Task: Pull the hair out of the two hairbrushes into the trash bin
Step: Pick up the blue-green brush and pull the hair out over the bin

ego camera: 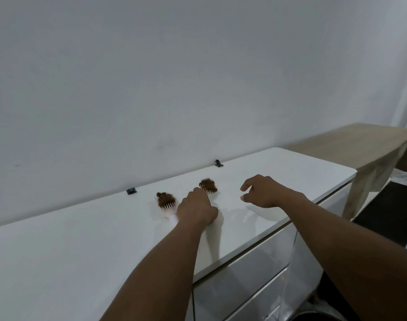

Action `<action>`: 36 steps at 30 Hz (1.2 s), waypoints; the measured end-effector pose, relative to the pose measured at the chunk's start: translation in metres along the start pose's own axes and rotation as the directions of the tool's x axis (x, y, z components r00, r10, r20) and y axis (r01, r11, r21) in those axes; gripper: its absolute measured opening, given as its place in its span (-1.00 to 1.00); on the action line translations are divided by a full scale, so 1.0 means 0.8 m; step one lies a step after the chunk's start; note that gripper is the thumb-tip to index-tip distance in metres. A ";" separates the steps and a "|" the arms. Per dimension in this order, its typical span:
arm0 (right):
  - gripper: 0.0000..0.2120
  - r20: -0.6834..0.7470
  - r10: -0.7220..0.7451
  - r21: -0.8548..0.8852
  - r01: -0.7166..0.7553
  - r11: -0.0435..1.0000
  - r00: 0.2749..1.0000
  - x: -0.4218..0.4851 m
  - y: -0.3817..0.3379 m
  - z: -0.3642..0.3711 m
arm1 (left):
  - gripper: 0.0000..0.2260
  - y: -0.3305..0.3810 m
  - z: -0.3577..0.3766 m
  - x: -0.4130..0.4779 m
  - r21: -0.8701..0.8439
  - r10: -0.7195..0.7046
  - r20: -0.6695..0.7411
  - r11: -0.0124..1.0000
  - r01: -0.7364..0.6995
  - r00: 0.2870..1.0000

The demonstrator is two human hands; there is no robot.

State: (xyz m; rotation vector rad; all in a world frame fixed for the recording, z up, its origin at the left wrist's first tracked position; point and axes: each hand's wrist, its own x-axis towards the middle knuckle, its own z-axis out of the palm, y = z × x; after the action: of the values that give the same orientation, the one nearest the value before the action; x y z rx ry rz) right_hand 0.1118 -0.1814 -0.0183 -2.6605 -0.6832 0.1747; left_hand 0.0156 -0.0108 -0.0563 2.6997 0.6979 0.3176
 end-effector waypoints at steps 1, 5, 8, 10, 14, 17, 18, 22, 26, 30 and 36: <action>-0.64 -0.009 0.004 -0.004 -0.004 1.000 1.000 -0.009 0.001 -0.007 | -0.69 0.002 -0.003 -0.004 -0.015 0.021 -0.005 1.000 -0.021 1.000; -0.62 -0.082 0.012 -0.003 -0.012 1.000 0.997 -0.053 0.008 -0.039 | -0.81 0.021 -0.022 -0.029 -0.108 0.097 -0.066 0.989 -0.103 0.993; -0.59 -0.146 0.033 -0.001 -0.034 0.999 0.989 -0.096 0.022 -0.060 | -0.80 0.045 -0.026 -0.051 -0.164 0.176 -0.110 0.968 -0.193 0.978; -0.58 -0.184 0.068 0.022 -0.065 0.998 0.980 -0.123 0.036 -0.069 | -0.79 0.063 -0.023 -0.068 -0.193 0.250 -0.114 0.944 -0.268 0.962; -0.58 -0.231 0.211 0.239 -0.155 0.959 0.950 -0.172 0.078 -0.074 | -0.76 0.099 -0.002 -0.107 -0.270 0.387 -0.078 0.879 -0.393 0.919; -0.52 -0.199 0.325 0.411 -0.222 0.884 0.925 -0.202 0.112 -0.066 | -0.75 0.122 0.027 -0.135 -0.330 0.464 -0.018 0.833 -0.443 0.886; -0.51 -0.179 0.358 0.473 -0.239 0.848 0.916 -0.211 0.124 -0.061 | -0.75 0.129 0.039 -0.144 -0.348 0.481 0.006 0.823 -0.449 0.877; -0.53 -0.090 0.476 0.701 -0.284 0.654 0.875 -0.227 0.180 -0.022 | -0.78 0.148 0.097 -0.169 -0.407 0.549 0.100 0.784 -0.469 0.830; -0.63 -0.009 0.551 0.834 -0.298 0.465 0.835 -0.226 0.238 0.056 | -0.76 0.153 0.175 -0.188 -0.429 0.549 0.226 0.798 -0.424 0.805; -0.78 0.086 0.634 0.921 -0.305 0.245 0.768 -0.229 0.295 0.157 | -0.80 0.145 0.279 -0.208 -0.471 0.528 0.381 0.817 -0.333 0.759; -0.88 0.224 0.718 0.917 -0.393 0.075 0.659 -0.237 0.385 0.294 | -0.78 0.120 0.433 -0.225 -0.451 0.432 0.613 0.879 -0.156 0.662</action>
State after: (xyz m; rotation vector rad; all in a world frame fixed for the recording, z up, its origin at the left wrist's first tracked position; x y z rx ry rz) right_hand 0.0313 -0.4427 -0.3520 -1.5182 0.5713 0.2644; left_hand 0.0042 -0.2707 -0.3624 2.2770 -0.0518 -0.4700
